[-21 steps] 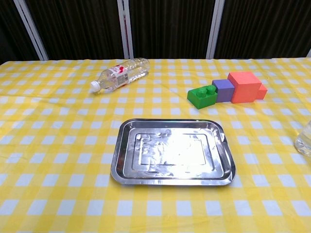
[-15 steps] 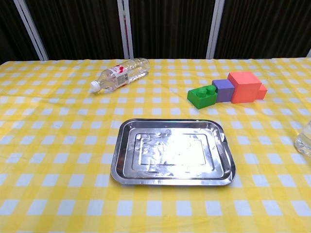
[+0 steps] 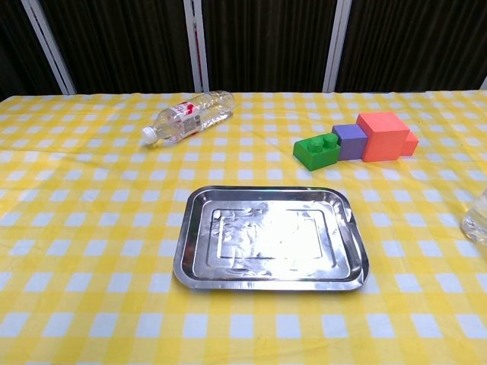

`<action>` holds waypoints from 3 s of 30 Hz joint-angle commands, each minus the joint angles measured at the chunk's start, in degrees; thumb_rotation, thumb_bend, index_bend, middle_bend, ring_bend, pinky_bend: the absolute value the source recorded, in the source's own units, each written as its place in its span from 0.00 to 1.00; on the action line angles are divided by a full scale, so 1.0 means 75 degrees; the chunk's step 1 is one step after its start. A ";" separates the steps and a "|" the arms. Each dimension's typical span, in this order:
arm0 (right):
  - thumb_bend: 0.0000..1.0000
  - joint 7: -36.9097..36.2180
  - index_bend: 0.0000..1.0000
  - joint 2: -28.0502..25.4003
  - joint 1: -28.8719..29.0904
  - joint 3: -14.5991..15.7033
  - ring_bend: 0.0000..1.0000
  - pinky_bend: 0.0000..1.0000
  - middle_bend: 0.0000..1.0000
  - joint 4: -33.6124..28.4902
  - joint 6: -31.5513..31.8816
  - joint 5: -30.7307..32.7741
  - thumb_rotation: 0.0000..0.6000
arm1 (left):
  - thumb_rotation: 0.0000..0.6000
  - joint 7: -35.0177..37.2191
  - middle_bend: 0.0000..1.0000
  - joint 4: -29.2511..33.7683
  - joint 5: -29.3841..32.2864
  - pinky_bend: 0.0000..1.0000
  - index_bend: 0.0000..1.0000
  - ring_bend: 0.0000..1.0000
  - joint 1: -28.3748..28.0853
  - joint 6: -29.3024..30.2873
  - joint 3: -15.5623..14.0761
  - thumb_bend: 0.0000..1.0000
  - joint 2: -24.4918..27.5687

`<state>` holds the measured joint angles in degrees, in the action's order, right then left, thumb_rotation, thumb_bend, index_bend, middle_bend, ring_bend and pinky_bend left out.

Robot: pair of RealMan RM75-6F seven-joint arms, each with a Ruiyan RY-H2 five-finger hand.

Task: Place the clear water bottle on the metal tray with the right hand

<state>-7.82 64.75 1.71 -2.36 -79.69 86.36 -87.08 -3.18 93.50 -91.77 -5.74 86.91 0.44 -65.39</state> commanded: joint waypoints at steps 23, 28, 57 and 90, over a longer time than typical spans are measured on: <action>0.15 -0.2882 0.09 -0.0333 0.0837 0.0248 0.00 0.00 0.08 -0.0330 -0.2363 0.0361 1.00 | 1.00 0.0419 0.00 0.0099 -0.0282 0.00 0.20 0.00 0.0203 0.0475 -0.0040 0.19 0.0194; 0.15 -0.2531 0.09 -0.0382 0.1130 -0.0027 0.00 0.00 0.08 -0.0410 -0.2668 0.0694 1.00 | 1.00 0.0360 0.00 0.0106 -0.0275 0.00 0.20 0.00 0.0189 0.0426 -0.0044 0.19 0.0180; 0.15 -0.4970 0.15 0.0237 0.2365 -0.0200 0.00 0.00 0.19 -0.0240 -0.4380 0.0526 1.00 | 1.00 0.0110 0.00 0.0116 -0.0240 0.00 0.21 0.00 0.0140 0.0271 -0.0047 0.19 0.0092; 0.17 -0.4123 0.76 0.1130 0.2411 -0.0691 0.38 0.00 0.62 -0.0141 -0.3562 0.1011 1.00 | 1.00 -0.0069 0.00 0.0224 -0.0372 0.00 0.21 0.00 0.0118 0.0223 -0.0132 0.19 0.0063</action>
<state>-39.70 74.17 19.12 -7.45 -79.26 60.23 -79.06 -3.72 95.19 -94.55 -4.86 88.58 -0.56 -64.93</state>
